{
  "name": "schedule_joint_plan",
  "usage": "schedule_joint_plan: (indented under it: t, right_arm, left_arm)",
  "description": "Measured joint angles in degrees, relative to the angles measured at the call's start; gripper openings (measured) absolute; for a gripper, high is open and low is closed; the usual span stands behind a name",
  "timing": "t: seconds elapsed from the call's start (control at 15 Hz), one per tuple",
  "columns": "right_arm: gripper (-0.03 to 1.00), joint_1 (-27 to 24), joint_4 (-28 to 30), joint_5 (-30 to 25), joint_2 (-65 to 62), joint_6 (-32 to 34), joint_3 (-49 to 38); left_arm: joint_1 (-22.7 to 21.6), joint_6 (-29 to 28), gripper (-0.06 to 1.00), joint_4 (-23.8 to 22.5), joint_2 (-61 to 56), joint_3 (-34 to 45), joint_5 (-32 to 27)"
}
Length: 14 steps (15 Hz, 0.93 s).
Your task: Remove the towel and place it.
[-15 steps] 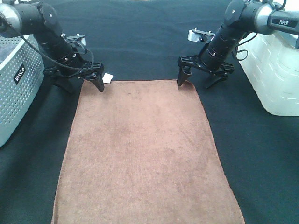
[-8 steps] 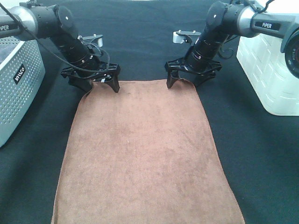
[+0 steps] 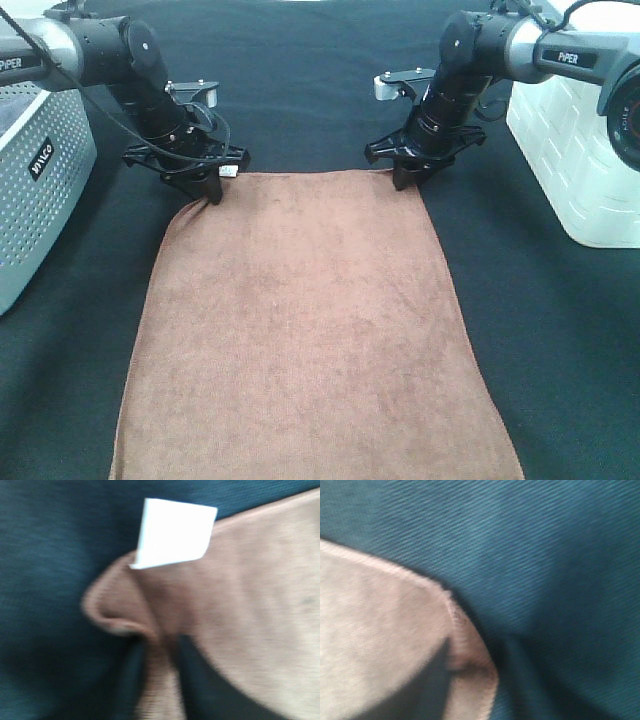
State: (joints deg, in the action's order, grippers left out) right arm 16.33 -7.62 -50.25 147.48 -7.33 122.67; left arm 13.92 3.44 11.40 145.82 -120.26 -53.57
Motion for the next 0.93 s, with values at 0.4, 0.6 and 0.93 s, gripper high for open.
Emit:
schedule_joint_plan:
  t: [0.4, 0.6, 0.93]
  right_arm:
    - [0.01, 0.2, 0.7, 1.0, 0.1, 0.0, 0.0]
    - [0.01, 0.5, 4.0, 5.7, -0.1, 0.1, -0.1]
    - [0.01, 0.5, 12.2, 13.3, -0.1, 4.5, 1.4]
  left_arm:
    - [0.1, 3.9, 0.00, -1.2, 0.1, -0.1, 1.9]
    - [0.2, 4.0, 0.00, -1.1, 1.3, -2.9, 6.4]
    - [0.2, 4.1, 0.00, -1.1, 1.4, -9.1, 14.4]
